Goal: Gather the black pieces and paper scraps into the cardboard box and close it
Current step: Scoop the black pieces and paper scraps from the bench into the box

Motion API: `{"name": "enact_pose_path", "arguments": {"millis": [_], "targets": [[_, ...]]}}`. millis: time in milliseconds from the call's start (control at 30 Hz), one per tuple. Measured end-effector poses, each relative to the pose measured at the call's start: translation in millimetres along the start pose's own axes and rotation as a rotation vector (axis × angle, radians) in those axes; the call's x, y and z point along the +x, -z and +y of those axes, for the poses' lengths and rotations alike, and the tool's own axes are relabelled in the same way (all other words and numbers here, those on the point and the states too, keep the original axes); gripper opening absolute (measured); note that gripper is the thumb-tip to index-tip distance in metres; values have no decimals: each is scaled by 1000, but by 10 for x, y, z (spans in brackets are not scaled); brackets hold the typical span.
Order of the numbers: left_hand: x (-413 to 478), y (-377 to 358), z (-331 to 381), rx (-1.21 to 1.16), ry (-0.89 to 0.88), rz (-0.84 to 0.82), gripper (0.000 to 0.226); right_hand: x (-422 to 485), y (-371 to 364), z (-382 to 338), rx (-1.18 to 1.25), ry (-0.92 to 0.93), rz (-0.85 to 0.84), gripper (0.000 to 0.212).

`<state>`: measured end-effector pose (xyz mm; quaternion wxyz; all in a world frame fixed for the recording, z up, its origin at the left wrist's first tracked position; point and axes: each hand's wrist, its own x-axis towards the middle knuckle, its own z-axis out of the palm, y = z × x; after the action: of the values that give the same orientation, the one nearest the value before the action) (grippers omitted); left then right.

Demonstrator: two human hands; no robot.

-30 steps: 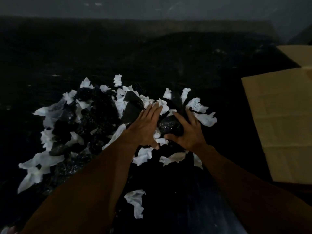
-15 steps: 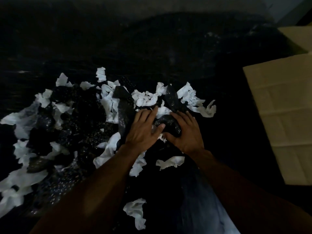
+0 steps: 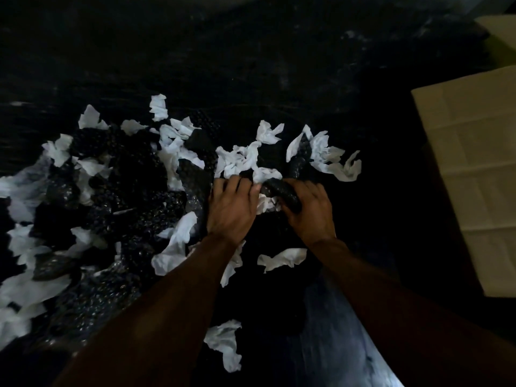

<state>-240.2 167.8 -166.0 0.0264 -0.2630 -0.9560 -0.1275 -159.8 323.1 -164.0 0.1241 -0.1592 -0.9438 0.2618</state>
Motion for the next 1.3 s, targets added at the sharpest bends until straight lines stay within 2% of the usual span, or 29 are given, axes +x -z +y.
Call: {"name": "enact_pose_path", "arguments": {"millis": [100,200,300,433,633,800,967,1100,1300], "targets": [[17,61,38,24,18,-11,51,81,113,-57,71,-48,-64,44],[4,189,87,-91,76,6,54,151,251,-78,187,-135,-128,46],[-12,317,143,-233,133,75,60,181,391,-88,419,-273,-144,58],[16,564,183,-365,61,181,57,229,649,-180,625,-309,-125,74],[74,1099,271,-479,22,288,61,347,1017,-369,781,-221,-68,80],[69,1541,341,-487,7,348,63,418,1375,-578,804,-86,-37,89],[-6,1984,454,-439,-46,469,63,424,1768,-776,831,5,3,86],[-141,2343,567,-448,-42,551,62,291,2164,-885,808,63,36,94],[-497,2687,753,-455,-61,659,59,-115,2770,-849,771,81,183,83]]}}
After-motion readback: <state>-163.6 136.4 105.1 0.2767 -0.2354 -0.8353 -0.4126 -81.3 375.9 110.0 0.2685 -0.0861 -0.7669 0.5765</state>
